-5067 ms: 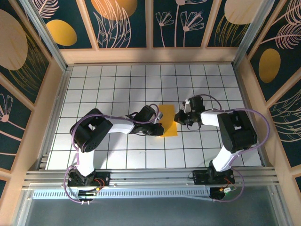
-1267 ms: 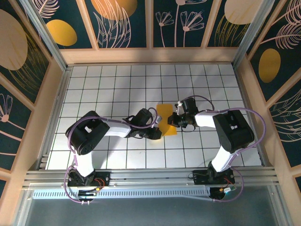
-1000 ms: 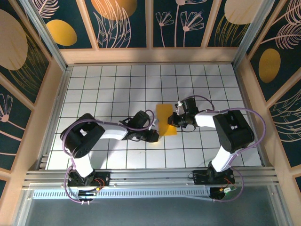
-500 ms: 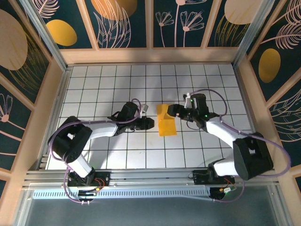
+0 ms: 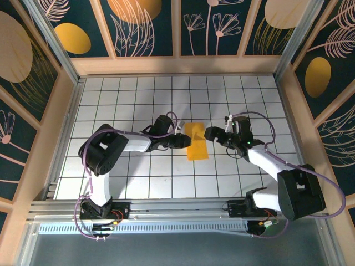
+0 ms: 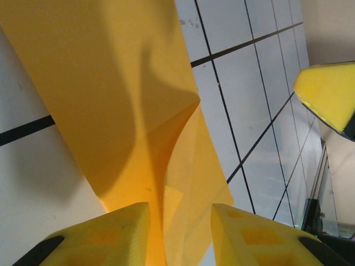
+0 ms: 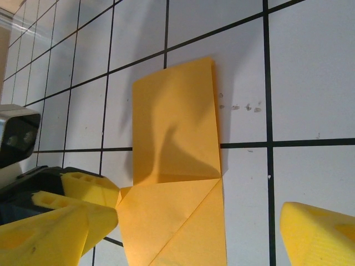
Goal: Fold a paper plane with a square sheet of paper (fold left side to right side)
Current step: Turn over the paper at the center of the table.
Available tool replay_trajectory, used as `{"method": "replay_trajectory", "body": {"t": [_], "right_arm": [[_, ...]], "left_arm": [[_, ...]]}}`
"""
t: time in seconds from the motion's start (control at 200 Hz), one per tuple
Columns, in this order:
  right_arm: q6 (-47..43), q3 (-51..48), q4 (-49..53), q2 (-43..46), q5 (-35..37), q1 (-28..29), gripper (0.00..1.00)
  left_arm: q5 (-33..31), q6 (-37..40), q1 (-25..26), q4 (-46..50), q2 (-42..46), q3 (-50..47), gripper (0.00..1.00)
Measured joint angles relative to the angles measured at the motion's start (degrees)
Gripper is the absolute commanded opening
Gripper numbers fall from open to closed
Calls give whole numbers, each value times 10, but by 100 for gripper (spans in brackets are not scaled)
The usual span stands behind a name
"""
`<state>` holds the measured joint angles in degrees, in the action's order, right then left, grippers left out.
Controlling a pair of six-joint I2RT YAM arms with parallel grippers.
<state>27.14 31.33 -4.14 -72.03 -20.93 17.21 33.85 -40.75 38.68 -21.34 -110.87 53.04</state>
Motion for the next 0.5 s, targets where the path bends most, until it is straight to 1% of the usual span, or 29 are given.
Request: {"method": "replay_trajectory", "body": {"t": [0.2, 0.295, 0.39, 0.5], "right_arm": [[-4, 0, -1, 0, -14, 0, 85], [-7, 0, -5, 0, -23, 0, 82], [-9, 0, -16, -2, -36, 0, 79], [-8, 0, -34, -18, -56, 2, 76]], "left_arm": [[2, 2, 0, 0, -18, 1, 20], [2, 1, 0, -4, -18, 1, 15], [1, 1, 0, -21, -18, -4, 9], [-3, -4, 0, -50, -4, -31, 4]]}}
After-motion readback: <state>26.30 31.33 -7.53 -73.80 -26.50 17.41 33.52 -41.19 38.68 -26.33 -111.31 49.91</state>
